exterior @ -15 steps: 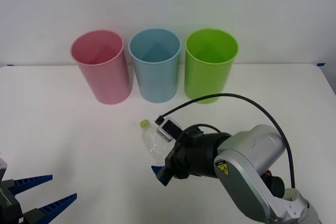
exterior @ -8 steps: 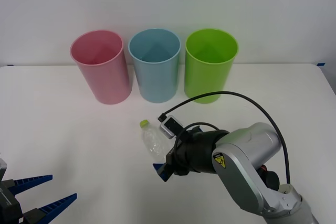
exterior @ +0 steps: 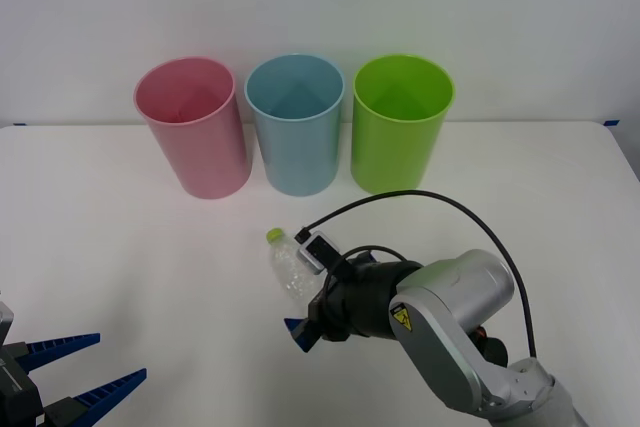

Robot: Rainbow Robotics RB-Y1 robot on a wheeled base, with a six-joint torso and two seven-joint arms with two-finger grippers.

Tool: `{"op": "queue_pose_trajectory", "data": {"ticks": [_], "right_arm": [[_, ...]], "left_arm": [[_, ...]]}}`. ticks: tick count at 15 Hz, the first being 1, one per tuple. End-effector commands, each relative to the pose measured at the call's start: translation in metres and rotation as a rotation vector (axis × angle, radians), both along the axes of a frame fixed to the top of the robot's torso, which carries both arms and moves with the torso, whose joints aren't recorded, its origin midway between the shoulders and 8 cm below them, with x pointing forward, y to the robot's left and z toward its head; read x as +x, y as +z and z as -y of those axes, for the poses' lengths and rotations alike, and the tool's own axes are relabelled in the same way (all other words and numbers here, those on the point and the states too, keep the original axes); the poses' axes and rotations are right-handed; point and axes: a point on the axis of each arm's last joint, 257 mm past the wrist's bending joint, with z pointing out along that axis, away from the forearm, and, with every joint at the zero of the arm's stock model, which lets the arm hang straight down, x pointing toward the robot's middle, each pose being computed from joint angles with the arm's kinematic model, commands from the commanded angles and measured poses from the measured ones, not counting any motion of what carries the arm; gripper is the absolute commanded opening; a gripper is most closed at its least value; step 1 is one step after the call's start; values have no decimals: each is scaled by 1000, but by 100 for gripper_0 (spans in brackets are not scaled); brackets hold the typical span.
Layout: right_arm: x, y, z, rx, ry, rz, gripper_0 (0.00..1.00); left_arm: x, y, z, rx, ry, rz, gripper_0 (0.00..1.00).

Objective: Put cans in the blue bin and PET bottles in the pink bin and trash in the green bin.

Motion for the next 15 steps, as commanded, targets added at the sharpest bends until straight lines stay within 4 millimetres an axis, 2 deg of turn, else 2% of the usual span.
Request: {"op": "queue_pose_trajectory", "data": {"ticks": [1, 5, 15], "right_arm": [[1, -4, -3, 8, -1, 4, 100], [4, -13, -8, 22, -8, 13, 100], [0, -15, -12, 20, 4, 11, 100]], "left_arm": [[0, 0, 0, 0, 0, 0, 100], [0, 0, 0, 0, 0, 0, 100], [0, 0, 0, 0, 0, 0, 100]]}}
